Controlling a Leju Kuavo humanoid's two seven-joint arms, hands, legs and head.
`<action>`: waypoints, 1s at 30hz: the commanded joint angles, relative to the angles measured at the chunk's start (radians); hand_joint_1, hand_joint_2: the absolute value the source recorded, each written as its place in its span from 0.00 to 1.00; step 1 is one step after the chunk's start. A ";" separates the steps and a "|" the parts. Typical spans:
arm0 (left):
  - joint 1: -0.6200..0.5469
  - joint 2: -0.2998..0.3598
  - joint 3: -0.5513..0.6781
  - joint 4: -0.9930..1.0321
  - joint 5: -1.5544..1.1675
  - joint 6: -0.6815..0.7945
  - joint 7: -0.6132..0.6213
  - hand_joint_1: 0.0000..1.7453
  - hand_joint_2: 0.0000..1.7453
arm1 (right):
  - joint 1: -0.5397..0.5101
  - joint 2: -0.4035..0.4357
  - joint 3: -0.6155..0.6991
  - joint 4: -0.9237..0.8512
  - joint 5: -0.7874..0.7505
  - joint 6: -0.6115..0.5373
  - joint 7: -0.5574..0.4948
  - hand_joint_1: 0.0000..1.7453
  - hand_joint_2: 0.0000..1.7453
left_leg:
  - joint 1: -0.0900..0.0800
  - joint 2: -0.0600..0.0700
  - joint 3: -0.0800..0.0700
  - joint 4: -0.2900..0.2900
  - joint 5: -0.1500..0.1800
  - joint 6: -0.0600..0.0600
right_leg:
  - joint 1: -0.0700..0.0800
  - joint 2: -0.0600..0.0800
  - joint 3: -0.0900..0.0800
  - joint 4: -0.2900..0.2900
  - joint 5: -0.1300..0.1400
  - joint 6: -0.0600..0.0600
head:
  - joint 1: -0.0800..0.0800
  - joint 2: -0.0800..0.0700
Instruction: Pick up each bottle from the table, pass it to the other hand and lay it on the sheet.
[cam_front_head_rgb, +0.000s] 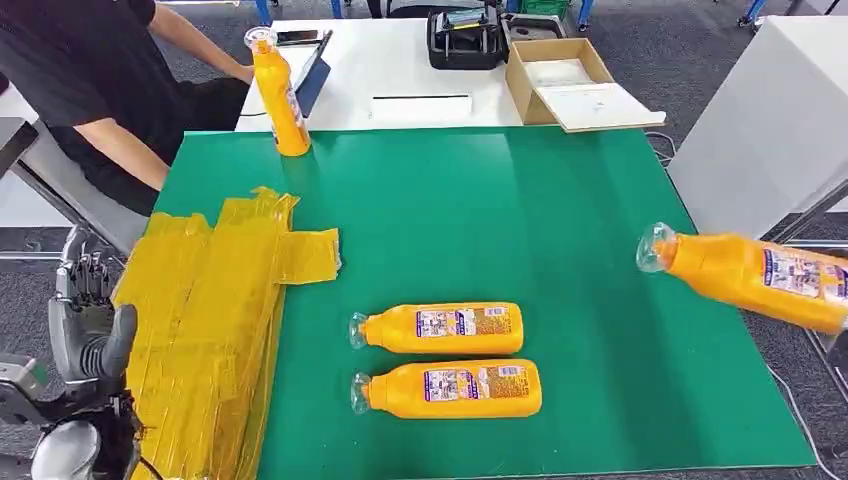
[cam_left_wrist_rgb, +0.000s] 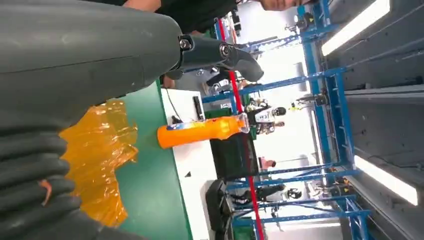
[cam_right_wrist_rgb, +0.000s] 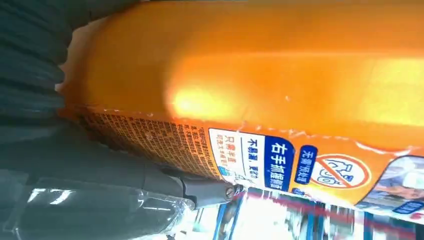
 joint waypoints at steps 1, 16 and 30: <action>0.035 -0.099 -0.113 0.013 0.037 -0.176 0.004 0.00 1.00 | -0.226 0.403 0.275 0.159 0.258 -0.228 -0.047 1.00 1.00 | 0.004 0.001 0.009 -0.005 0.000 -0.004 | 0.004 -0.002 0.012 -0.010 0.002 -0.001 | 0.000 0.000; 0.036 -0.097 -0.123 -0.001 0.093 -0.280 0.027 0.00 1.00 | -0.375 0.478 0.416 0.270 0.291 -0.271 -0.037 1.00 1.00 | 0.002 0.013 0.006 -0.001 -0.002 -0.002 | 0.002 0.008 0.005 -0.003 0.001 -0.001 | 0.000 0.000; -0.271 -0.056 -0.406 0.296 0.458 -0.612 0.229 0.00 1.00 | -0.779 1.010 0.809 0.647 0.014 -0.448 0.009 1.00 1.00 | 0.011 0.018 0.001 -0.001 0.007 -0.012 | 0.005 0.016 0.000 0.002 0.009 -0.010 | 0.000 0.000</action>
